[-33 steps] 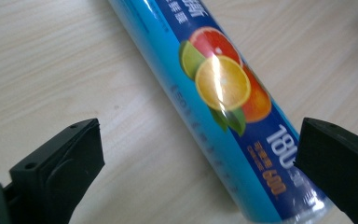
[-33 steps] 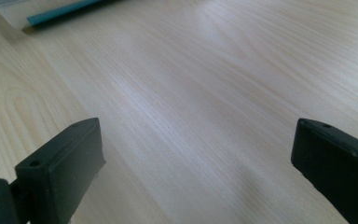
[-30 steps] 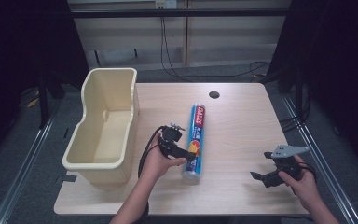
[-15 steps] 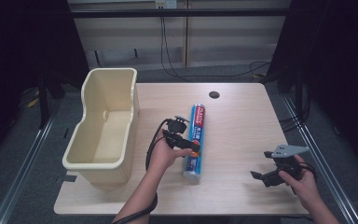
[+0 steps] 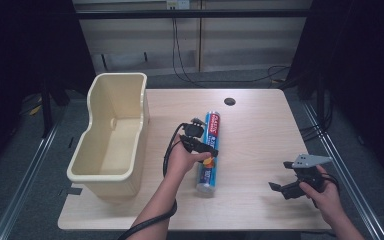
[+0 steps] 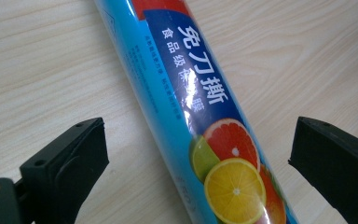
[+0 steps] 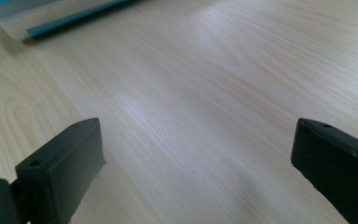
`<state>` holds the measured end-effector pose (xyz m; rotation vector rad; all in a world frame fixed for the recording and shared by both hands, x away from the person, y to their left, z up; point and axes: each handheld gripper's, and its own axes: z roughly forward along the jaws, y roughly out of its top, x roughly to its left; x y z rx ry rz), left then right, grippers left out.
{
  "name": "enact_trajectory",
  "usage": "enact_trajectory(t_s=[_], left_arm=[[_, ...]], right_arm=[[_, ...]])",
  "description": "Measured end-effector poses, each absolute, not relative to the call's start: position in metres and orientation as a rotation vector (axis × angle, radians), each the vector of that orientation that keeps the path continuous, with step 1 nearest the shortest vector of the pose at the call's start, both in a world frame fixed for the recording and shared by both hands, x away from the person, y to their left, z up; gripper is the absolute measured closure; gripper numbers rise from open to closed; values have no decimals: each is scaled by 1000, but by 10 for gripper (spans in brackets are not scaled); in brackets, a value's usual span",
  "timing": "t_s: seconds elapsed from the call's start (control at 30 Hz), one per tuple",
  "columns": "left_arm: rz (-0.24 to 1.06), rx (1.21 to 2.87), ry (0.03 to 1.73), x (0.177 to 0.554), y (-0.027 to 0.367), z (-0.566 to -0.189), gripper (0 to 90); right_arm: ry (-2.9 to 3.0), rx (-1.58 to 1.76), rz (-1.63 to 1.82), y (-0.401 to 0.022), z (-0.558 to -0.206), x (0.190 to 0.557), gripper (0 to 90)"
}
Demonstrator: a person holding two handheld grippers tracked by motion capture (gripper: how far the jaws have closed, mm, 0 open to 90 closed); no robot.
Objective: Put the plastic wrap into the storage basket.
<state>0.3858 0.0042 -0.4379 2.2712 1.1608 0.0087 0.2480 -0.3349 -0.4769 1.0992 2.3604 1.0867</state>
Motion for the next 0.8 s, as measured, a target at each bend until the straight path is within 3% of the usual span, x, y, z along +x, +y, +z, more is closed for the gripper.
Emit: enact_trajectory(t_s=[0.8], left_arm=[[-2, 2296, 1252, 402, -17, -446, 82]], right_arm=[[2347, 1106, 1097, -336, -475, 248, 20]])
